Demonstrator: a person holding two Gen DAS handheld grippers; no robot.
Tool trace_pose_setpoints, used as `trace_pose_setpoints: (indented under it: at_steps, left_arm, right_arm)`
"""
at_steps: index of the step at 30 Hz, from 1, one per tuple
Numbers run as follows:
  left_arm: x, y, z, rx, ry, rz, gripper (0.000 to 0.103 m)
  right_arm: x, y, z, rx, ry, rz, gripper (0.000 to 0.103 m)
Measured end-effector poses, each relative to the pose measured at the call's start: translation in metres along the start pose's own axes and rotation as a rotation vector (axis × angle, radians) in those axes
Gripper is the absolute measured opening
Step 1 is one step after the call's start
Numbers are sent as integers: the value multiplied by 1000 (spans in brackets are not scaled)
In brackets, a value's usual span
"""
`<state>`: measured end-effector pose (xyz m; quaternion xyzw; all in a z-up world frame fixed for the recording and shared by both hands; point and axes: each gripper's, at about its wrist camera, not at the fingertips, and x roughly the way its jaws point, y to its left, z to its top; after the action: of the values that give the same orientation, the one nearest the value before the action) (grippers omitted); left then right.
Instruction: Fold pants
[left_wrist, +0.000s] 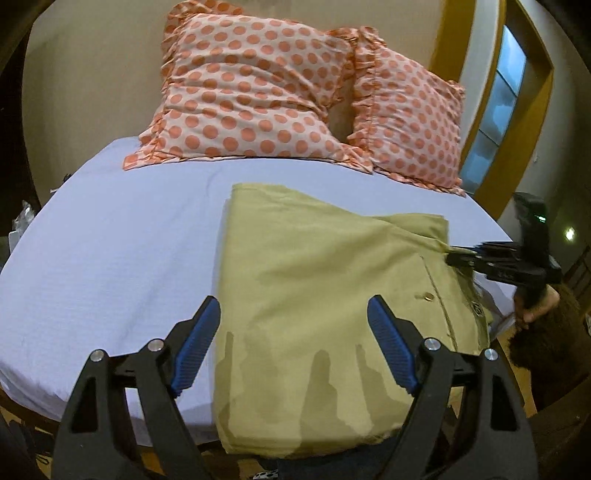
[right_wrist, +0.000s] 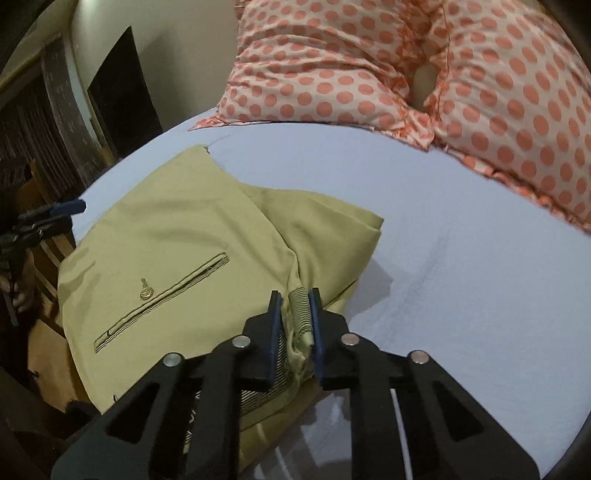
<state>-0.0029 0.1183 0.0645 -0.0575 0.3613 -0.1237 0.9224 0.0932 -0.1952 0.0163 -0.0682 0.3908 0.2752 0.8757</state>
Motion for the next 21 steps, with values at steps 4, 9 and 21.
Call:
trace_pose_setpoints:
  at_steps: [4,9,21]
  left_arm:
    - [10,9,15,-14,-9,55,81]
    - [30,29,33,-60,-10,106,81]
    - [93,51,36,-96,185,-26,87]
  right_arm:
    - [-6,-3,22,-10,-30,-44,12]
    - [22,-21,53,9,-54,-143,12]
    - [15,-90,-5,457,-20,101,64]
